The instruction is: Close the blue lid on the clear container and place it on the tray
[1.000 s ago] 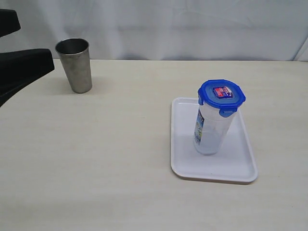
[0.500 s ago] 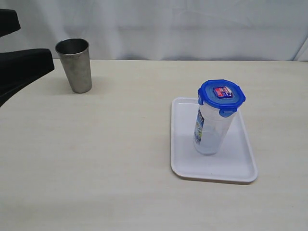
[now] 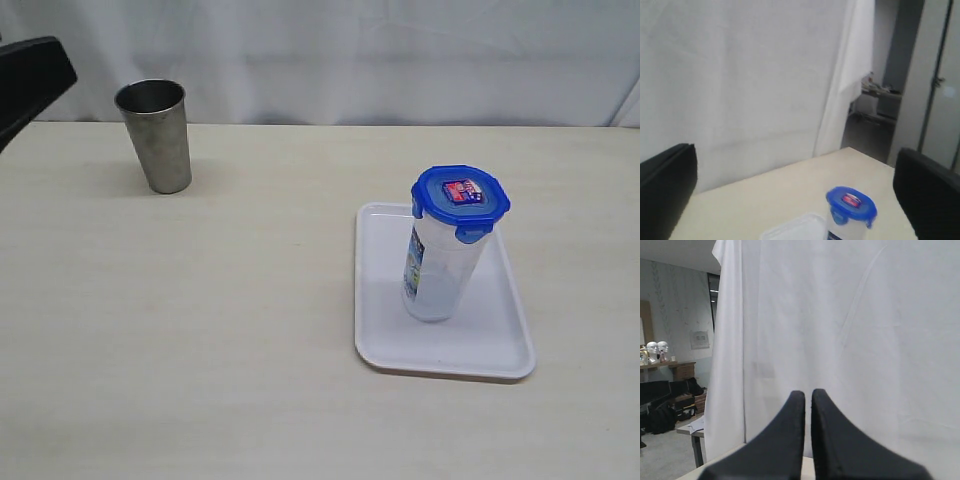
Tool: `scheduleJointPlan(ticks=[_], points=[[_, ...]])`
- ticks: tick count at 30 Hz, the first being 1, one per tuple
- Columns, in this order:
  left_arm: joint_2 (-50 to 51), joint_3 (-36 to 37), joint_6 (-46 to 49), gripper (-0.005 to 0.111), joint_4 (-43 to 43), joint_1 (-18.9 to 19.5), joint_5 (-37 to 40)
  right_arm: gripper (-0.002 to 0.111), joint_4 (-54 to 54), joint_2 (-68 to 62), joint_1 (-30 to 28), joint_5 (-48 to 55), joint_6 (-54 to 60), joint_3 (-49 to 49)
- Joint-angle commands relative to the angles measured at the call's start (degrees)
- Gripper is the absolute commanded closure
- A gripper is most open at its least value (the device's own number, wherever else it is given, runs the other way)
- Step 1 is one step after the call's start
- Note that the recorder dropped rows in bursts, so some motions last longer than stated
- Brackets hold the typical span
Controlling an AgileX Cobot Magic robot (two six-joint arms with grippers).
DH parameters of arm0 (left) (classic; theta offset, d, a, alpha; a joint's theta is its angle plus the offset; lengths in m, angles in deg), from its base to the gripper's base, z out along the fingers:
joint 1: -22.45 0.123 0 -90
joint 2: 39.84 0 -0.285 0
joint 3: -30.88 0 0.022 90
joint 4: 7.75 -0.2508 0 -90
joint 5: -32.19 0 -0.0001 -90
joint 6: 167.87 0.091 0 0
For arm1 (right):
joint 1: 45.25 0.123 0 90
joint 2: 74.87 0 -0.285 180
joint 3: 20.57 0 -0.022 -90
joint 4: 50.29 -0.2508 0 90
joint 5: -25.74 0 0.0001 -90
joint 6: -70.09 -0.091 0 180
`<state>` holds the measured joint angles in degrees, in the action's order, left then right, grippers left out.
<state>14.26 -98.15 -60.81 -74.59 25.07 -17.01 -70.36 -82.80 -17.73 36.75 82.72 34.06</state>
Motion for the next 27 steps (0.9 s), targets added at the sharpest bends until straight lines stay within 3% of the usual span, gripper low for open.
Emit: scheduleJointPlan(ticks=[1,8,13,21,27], points=[[-3.52,6.01,11.76,0.002,15.33,-0.05,5.28,0.104,-0.22,0.14,-0.34,-0.05,0.02,0.24],[-9.68,12.92,24.46,0.002,33.34,-0.05,12.13,0.104,-0.22,0.14,-0.34,-0.05,0.18,0.24],[-12.5,16.19,34.84,0.002,52.07,-0.05,21.25,0.104,-0.22,0.14,-0.34,-0.05,0.18,0.24],[-18.85,17.83,57.96,0.002,72.87,-0.05,35.46,0.104,-0.22,0.14,-0.34,-0.05,0.18,0.24],[-28.25,20.59,62.32,0.002,73.95,-0.05,41.4,0.104,-0.22,0.14,-0.34,-0.05,-0.52,0.24]])
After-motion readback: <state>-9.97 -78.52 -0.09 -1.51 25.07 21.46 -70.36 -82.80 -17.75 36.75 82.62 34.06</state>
